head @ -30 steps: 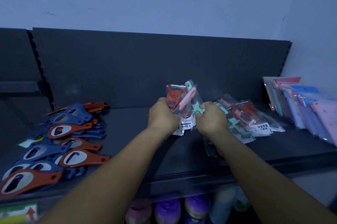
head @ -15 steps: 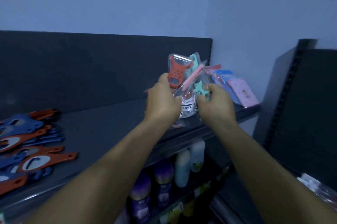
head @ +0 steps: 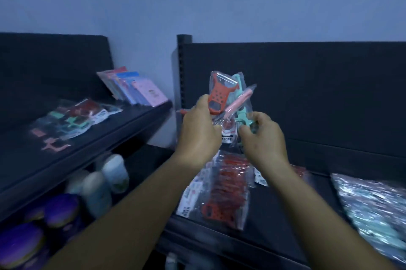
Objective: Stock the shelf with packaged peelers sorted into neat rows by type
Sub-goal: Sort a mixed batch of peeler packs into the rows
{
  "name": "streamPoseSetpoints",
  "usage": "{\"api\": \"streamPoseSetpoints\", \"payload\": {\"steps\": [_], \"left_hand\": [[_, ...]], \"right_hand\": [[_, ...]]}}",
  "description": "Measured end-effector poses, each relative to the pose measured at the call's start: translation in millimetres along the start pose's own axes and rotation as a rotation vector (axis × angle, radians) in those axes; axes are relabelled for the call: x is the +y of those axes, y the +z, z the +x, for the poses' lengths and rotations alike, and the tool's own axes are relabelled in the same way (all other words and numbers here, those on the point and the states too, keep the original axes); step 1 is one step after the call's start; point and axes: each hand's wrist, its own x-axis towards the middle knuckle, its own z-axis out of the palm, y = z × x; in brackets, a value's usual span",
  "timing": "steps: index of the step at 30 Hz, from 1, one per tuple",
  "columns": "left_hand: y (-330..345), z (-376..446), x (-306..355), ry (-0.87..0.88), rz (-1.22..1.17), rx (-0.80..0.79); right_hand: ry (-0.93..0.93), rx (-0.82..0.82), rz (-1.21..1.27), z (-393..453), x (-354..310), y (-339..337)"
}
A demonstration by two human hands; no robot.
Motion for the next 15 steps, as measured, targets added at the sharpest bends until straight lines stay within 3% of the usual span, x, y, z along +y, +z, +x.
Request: {"api": "streamPoseSetpoints", "payload": {"steps": [15], "left_hand": [[277.1,-119.7,212.1,0.12,-0.252,-0.368]], "right_hand": [[0.265,0.251,-0.157,-47.7,205.1,-307.0]]}}
